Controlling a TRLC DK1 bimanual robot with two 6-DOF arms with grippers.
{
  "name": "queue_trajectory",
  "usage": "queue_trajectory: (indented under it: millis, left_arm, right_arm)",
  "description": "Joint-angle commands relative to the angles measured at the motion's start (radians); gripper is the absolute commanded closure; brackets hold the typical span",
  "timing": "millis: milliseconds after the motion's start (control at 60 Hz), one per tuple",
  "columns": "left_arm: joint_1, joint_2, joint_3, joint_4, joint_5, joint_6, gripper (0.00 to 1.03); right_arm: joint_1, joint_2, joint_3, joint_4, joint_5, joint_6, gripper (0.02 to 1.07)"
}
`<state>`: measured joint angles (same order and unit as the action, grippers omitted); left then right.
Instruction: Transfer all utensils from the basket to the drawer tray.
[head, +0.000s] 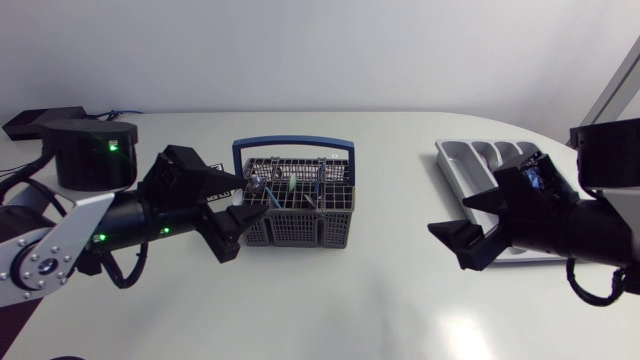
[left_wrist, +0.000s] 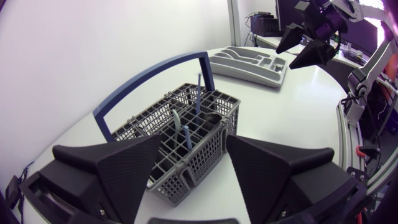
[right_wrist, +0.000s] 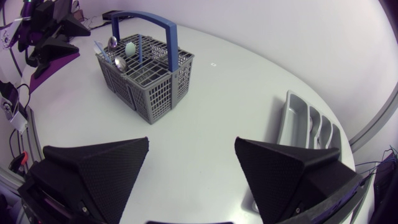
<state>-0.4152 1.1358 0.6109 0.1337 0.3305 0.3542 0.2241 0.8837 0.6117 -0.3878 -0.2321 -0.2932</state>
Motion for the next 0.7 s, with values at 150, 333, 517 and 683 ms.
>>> queue_trajectory:
  millis: [150, 333, 517, 683]
  left_arm:
    - [0.003, 0.168, -0.013, 0.142, 0.038, 0.038, 0.49]
    - [0.009, 0.217, -0.002, 0.224, 0.041, 0.04, 0.66]
    - [0.013, 0.266, 0.01, 0.261, 0.041, 0.049, 0.83]
    - [0.03, 0.289, 0.024, 0.262, 0.064, 0.051, 0.96]
  right_arm:
    - [0.015, 0.063, 0.01, 0.053, -0.004, -0.017, 0.07]
    - [0.015, 0.093, 0.005, 0.086, -0.004, -0.018, 0.07]
    - [0.015, 0.135, -0.004, 0.125, -0.004, -0.018, 0.07]
    - [0.015, 0.15, -0.004, 0.139, -0.004, -0.02, 0.07]
